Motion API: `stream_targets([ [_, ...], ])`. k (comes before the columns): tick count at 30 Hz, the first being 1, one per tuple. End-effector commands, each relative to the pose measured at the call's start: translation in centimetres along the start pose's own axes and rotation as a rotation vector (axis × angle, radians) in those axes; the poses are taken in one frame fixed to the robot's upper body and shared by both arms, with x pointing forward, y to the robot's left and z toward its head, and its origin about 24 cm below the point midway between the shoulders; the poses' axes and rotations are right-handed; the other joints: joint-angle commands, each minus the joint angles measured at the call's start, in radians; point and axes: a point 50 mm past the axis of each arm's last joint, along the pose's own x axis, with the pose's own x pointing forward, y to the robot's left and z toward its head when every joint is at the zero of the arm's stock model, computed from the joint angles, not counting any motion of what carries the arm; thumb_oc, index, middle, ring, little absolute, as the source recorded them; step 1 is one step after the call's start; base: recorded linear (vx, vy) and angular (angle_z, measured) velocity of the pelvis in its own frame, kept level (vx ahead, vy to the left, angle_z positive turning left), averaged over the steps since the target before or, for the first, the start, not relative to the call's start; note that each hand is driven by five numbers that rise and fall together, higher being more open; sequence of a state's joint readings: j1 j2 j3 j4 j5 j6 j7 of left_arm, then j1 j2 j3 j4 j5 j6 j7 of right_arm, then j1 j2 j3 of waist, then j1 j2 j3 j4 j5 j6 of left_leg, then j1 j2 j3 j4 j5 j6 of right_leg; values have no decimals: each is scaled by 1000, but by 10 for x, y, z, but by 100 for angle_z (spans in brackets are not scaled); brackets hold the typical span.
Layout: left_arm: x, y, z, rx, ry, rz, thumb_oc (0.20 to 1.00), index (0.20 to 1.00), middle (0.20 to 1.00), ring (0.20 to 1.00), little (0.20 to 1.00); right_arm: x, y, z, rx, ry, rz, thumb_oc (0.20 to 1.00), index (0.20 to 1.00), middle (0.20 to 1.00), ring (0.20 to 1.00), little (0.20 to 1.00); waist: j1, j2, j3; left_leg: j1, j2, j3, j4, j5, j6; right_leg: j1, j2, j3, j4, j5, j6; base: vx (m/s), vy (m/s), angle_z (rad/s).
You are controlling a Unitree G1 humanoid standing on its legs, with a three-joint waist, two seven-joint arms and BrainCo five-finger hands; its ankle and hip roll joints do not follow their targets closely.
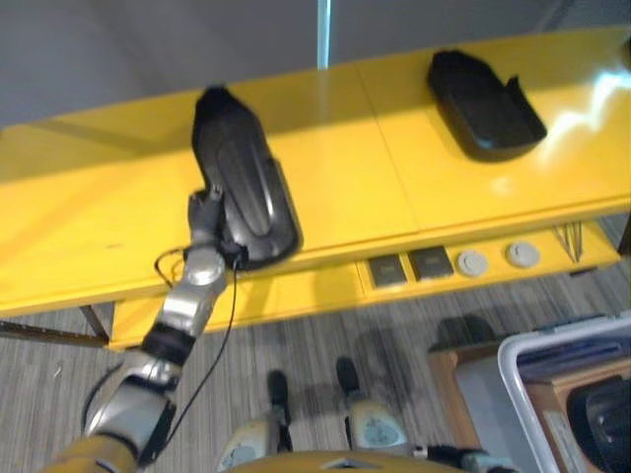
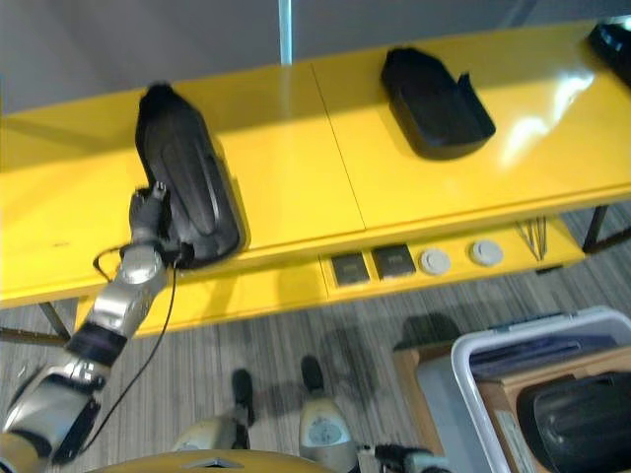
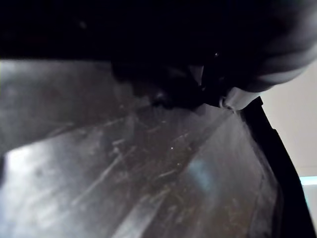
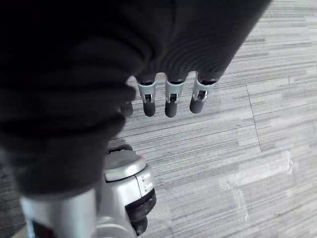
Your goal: Move parts from the plastic box to the shelf.
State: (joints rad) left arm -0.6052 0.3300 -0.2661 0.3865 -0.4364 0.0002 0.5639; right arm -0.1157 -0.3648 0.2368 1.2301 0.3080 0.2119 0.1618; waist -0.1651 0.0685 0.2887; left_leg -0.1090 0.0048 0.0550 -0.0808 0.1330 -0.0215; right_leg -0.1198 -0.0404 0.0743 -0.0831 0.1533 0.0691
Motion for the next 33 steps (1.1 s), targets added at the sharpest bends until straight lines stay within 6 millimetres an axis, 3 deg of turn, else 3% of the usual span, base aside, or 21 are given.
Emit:
stream_targets([
  [1, 20, 6, 14, -5, 9, 45, 200, 200, 200, 200, 200, 0, 0, 6, -15, -26, -12, 1000, 1000, 1000, 1000, 1000, -13, -34, -16, 27, 53, -3, -6, -29, -34, 4, -40, -20, 13, -18, 16, -103, -5, -12],
  [7, 46, 7, 28, 112, 96, 15, 200, 200, 200, 200, 200, -1, 9, 26, -65, -71, 24, 1000, 1000, 1000, 1000, 1000, -40, -29, 15, 2, 55, 20, -6, -28, -34, -32, -47, -7, 10, -3, 24, -20, 19, -12],
  [14, 52, 11, 23, 154, 173, -34, 200, 200, 200, 200, 200, 0, 17, 28, -112, -69, 59, 1000, 1000, 1000, 1000, 1000, -49, -22, 22, 2, 56, 29, -6, -30, -36, -37, -51, -5, 9, 0, 29, 8, 9, -1],
  [15, 51, 14, 15, 150, 216, -40, 696, 696, 696, 696, 696, 2, 25, 24, -148, -62, 78, 1000, 1000, 1000, 1000, 1000, -53, -19, 21, 3, 59, 38, -6, -30, -37, -36, -52, -5, 8, 0, 29, 22, 36, -1],
  [16, 51, 15, 12, 103, 238, -36, 1000, 1000, 1000, 1000, 1000, 2, 28, 22, -122, -61, 77, 1000, 1000, 1000, 1000, 1000, -56, -18, 19, 4, 62, 44, -6, -31, -39, -35, -52, -5, 7, -2, 28, 20, 36, -2],
  [20, 50, 20, 5, 91, 270, 2, 1000, 1000, 1000, 1000, 1000, 3, 28, 19, -89, -63, 73, 1000, 1000, 1000, 1000, 1000, -58, -15, 14, 10, 65, 48, -6, -32, -41, -29, -51, -4, 7, -6, 27, 11, 10, -3],
  [24, 42, 28, -16, 20, 343, 44, 1000, 1000, 1000, 1000, 1000, 4, 32, 14, -115, -118, 26, 1000, 1000, 1000, 1000, 1000, -60, -8, -10, 33, 71, 54, -6, -34, -45, -6, -51, -8, 5, -14, 27, 35, 3, -2],
  [30, 29, 35, -43, -5, 424, 105, 1000, 1000, 1000, 1000, 1000, -5, 31, 42, -14, -364, -146, 1000, 1000, 1000, 1000, 1000, -77, 1, -44, 65, 76, 66, -6, -41, -48, 25, -50, -7, 4, -25, 27, 32, 19, -1],
  [33, 25, 38, -51, -53, 453, 106, 1000, 1000, 1000, 1000, 1000, -7, 34, 43, -21, -388, -152, 1000, 1000, 1000, 1000, 1000, -93, 7, -67, 86, 77, 80, -6, -46, -49, 43, -48, -1, 1, -29, 28, 43, 37, -2],
])
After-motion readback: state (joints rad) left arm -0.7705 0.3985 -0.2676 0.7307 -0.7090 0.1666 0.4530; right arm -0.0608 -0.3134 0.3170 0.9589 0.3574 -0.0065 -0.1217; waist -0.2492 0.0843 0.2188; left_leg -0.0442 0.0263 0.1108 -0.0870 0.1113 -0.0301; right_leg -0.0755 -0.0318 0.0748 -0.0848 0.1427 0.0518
